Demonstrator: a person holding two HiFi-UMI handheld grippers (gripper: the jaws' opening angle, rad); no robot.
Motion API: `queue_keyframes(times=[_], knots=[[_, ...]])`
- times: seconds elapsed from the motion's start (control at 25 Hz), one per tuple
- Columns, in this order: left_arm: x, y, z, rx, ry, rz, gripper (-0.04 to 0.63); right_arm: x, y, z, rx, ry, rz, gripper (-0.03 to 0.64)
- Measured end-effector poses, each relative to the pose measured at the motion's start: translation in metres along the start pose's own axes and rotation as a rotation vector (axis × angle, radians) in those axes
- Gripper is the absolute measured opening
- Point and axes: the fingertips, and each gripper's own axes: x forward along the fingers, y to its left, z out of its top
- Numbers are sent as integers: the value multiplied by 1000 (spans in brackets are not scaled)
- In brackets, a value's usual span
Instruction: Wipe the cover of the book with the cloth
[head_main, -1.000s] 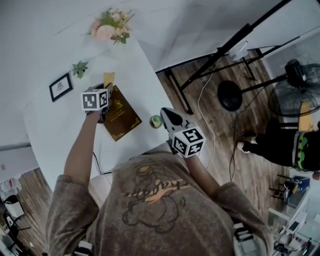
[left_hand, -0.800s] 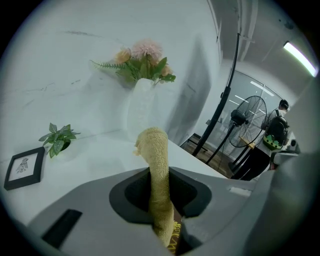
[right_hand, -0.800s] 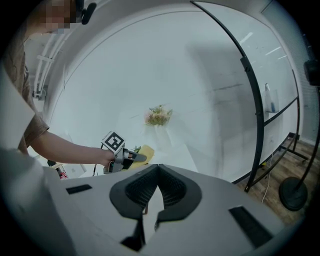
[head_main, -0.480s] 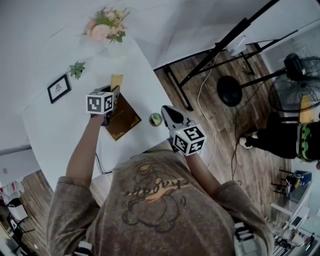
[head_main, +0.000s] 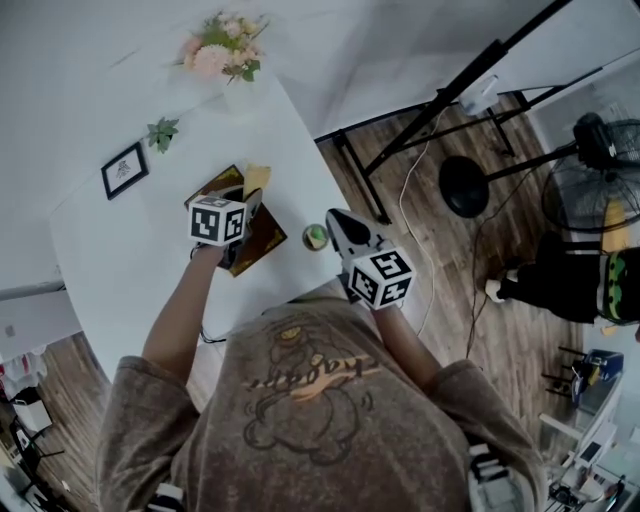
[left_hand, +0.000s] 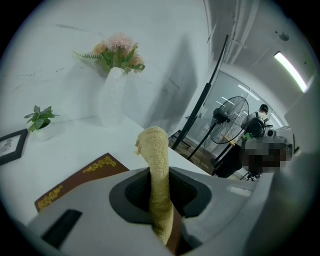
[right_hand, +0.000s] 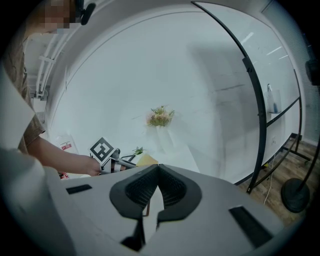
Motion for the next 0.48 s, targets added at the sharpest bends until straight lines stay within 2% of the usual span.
queue_keyframes(times=[0.48], knots=[[-6, -58, -35, -55, -10, -83, 61, -2, -9, -3, 11, 3, 3, 5]])
